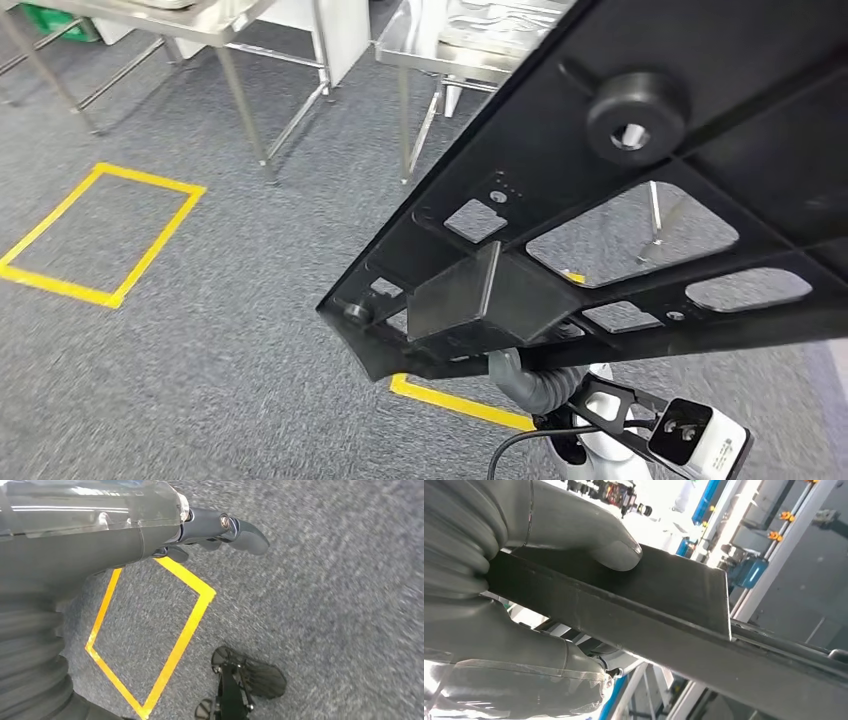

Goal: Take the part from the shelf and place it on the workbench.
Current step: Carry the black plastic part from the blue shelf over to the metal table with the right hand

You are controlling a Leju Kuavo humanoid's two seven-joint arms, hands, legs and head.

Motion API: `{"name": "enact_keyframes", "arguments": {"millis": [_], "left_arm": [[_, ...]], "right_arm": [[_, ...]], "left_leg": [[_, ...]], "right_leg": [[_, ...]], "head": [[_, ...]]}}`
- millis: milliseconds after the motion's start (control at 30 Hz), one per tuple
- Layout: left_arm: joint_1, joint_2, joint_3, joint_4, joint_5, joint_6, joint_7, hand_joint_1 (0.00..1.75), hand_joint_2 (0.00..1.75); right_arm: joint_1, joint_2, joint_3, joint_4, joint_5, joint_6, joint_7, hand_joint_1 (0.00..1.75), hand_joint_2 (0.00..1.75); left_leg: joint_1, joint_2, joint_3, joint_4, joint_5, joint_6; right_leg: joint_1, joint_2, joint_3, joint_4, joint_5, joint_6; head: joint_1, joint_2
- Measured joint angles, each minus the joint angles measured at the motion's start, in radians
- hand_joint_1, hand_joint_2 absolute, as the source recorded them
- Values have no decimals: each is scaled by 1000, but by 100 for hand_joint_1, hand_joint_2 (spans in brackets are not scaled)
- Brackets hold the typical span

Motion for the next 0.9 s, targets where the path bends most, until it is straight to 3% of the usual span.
{"name": "enact_keyframes", "arguments": {"millis": [67, 133, 200, 267, 333, 400, 433, 467, 500, 567, 633, 700, 733, 800, 833, 900], "left_arm": [[-3, -1, 0, 0, -2, -3, 0, 0, 175], [-4, -1, 0, 0, -2, -5, -1, 0, 175], [-6, 0, 0, 0, -2, -5, -2, 0, 175], [-9, 1, 0, 0, -1, -7, -5, 0, 175], [-9, 1, 1, 0, 0, -9, -7, 0, 175], [-5, 3, 2, 0, 1, -9, -8, 0, 175], [-3, 4, 3, 0, 1, -9, -8, 0, 175], [-2, 4, 3, 0, 2, -9, -9, 0, 175], [-3, 5, 3, 0, 2, -9, -10, 0, 175], [-3, 7, 4, 0, 2, -10, -13, 0, 175], [-3, 8, 5, 0, 2, -13, -16, 0, 175], [-6, 8, 6, 0, 0, -18, -18, 0, 175], [-8, 8, 6, 0, -1, -20, -20, 0, 175], [-10, 8, 6, 0, -5, -24, -22, 0, 175], [-9, 8, 6, 0, -6, -25, -23, 0, 175], [-6, 9, 6, 0, -7, -24, -22, 0, 175]], "right_arm": [[-5, 0, 1, 0, -3, -1, 0, 143, 175], [-11, 0, 2, 0, -7, -3, 0, 143, 175], [-13, 0, 2, 0, -10, -4, -1, 143, 175], [-17, 1, 4, 0, -13, -4, -1, 143, 175], [-23, 2, 10, 0, -16, -4, -1, 143, 175], [-24, 2, 15, 1, -16, -4, -1, 143, 175], [-24, 2, 16, 2, -17, -4, 0, 143, 175], [-24, 2, 17, 2, -17, -4, 0, 143, 175], [-25, 2, 17, 3, -18, -4, 0, 143, 175], [-28, 2, 20, 3, -19, -6, 0, 143, 175], [-32, 2, 23, 4, -16, -13, 0, 143, 175], [-33, 2, 25, 4, -13, -20, 0, 143, 175], [-33, 2, 25, 4, -13, -23, 0, 143, 175], [-35, 1, 26, 3, -12, -27, 0, 143, 175], [-35, 1, 26, 2, -12, -29, 0, 143, 175], [-35, 0, 26, 3, -12, -29, 0, 143, 175]], "left_leg": [[-3, 18, 6, 1, -5, -7], [-6, 35, 11, 0, -9, -16], [-6, 50, 16, -2, -13, -28], [-4, 22, 11, 25, -36, -39], [0, -28, -37, 135, -96, -47], [0, -43, -107, 272, -148, -51], [0, -45, -126, 302, -147, -52], [1, -46, -125, 289, -124, -51], [2, -51, -105, 236, -86, -50], [7, -90, -46, 91, -17, -45], [8, -121, -16, 20, 2, -36], [6, -111, -14, 16, 2, -23], [6, -101, -13, 13, 5, -16], [9, -77, -10, 5, 9, -2], [8, -64, -10, 4, 9, 3], [5, -37, -10, 5, 7, 6]], "right_leg": [[8, -43, 77, -144, 49, -11], [17, -63, 105, -201, 59, -21], [16, -39, 105, -204, 63, -29], [9, -18, 109, -213, 69, -40], [5, 3, 111, -218, 72, -48], [6, 29, 109, -216, 73, -50], [6, 44, 109, -215, 73, -50], [6, 58, 110, -213, 72, -49], [6, 71, 111, -211, 71, -48], [6, 97, 109, -202, 67, -40], [5, 118, 100, -196, 66, -29], [3, 135, 92, -197, 70, -16], [3, 127, 90, -193, 68, -10], [5, 76, 63, -137, 34, -1], [4, 45, 34, -78, 2, 2], [0, 20, -36, 59, -55, 8]], "head": [[0, 0], [0, 0], [0, 0], [0, 0], [0, 0], [0, 0], [0, 0], [0, 0], [0, 0], [0, 0], [0, 0], [0, 0], [0, 0], [0, 0], [0, 0], [0, 0]]}}
